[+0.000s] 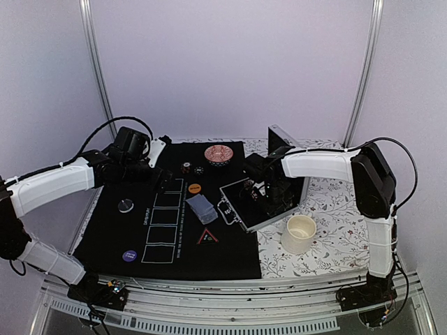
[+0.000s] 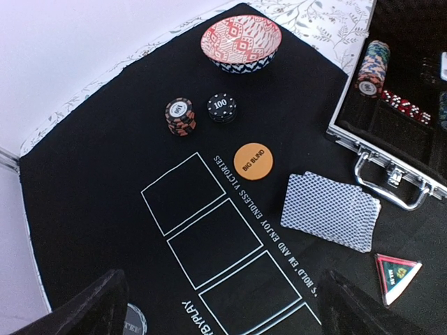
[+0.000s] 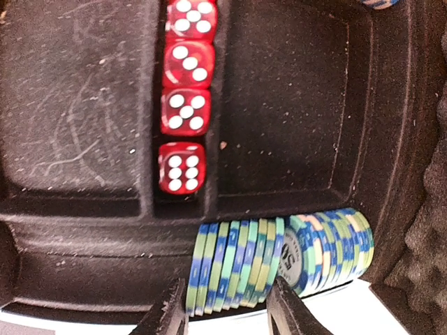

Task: Distribute texas hold em gaming equipment
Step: Pick up the pile of poker chips from the chip case, then pass from the right arm to the left

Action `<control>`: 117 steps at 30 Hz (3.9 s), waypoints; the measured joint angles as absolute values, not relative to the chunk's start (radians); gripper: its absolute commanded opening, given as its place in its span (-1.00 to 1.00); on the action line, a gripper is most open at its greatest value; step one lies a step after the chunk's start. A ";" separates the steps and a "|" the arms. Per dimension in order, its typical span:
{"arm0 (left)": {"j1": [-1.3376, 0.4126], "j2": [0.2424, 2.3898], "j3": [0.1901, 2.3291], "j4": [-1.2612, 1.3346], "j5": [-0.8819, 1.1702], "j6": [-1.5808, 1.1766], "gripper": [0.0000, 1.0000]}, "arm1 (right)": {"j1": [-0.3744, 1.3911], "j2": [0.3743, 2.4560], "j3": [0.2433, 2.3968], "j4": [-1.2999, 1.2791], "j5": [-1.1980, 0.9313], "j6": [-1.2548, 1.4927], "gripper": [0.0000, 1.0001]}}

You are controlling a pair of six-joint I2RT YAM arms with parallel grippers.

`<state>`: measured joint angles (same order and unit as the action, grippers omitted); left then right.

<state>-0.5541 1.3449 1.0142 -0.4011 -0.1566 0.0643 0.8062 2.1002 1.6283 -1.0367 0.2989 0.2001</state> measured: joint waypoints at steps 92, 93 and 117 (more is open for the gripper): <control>-1.164 1.495 1.002 0.014 -0.246 0.621 0.06 | 0.825 1.631 1.333 -0.500 -0.766 0.334 -0.95; -1.164 1.499 1.003 0.014 -0.246 0.621 0.00 | 0.825 1.631 1.333 -0.499 -0.767 0.336 -0.95; -1.140 1.507 1.048 -0.076 -0.155 0.500 -1.00 | 0.826 1.630 1.329 -0.500 -0.753 0.355 -0.07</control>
